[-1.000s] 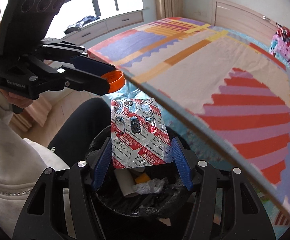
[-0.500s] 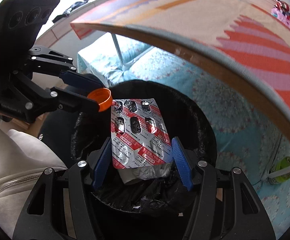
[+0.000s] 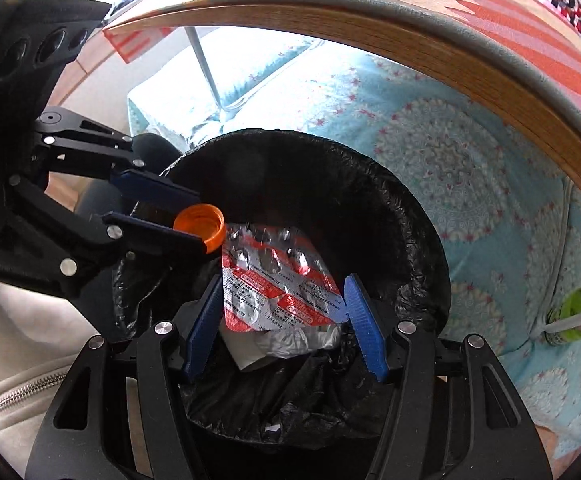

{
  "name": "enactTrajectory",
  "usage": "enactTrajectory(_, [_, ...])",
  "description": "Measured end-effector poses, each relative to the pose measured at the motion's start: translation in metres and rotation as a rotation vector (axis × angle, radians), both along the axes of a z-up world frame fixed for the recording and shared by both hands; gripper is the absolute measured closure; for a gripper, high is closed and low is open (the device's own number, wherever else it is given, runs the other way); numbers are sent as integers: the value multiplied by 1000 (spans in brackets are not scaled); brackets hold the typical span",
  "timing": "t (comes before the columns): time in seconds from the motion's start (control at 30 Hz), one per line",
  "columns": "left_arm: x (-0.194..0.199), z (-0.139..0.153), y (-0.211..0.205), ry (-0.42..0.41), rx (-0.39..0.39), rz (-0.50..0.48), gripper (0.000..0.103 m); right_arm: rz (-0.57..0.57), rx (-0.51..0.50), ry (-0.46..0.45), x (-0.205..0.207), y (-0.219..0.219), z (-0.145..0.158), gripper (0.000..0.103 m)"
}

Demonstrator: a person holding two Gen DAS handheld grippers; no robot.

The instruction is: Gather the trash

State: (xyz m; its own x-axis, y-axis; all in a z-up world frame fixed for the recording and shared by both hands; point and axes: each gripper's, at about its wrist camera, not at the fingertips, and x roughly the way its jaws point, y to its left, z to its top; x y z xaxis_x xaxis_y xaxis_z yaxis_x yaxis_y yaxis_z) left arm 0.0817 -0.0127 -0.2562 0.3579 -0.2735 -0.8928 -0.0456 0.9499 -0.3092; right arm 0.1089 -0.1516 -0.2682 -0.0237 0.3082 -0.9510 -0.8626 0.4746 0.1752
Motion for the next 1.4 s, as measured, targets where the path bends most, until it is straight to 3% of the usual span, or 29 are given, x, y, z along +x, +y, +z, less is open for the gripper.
enactTrajectory(0.1, [0, 0, 0, 3, -21, 3, 70, -14, 3, 9, 1, -2, 2, 42])
enactTrajectory(0.17, [-1, 1, 1, 2, -26, 14, 54, -27, 7, 1, 1, -2, 7, 42])
enactTrajectory(0.53, [-17, 31, -4, -49, -42, 5, 52, -46, 27, -7, -12, -12, 43, 36])
enactTrajectory(0.6, [-23, 40, -6, -67, -38, 8, 44, -46, 25, -9, -16, -14, 49, 35])
enactTrajectory(0.87, [-38, 76, -8, -135, -8, 9, 26, -48, 34, -3, -26, -20, 77, 22])
enactTrajectory(1.1, [-54, 106, -5, -193, 4, 20, 10, -28, 52, -26, -33, -22, 108, 20])
enactTrajectory(1.4, [-62, 122, -14, -203, 10, 13, 8, -46, 112, 21, -42, -24, 129, 19])
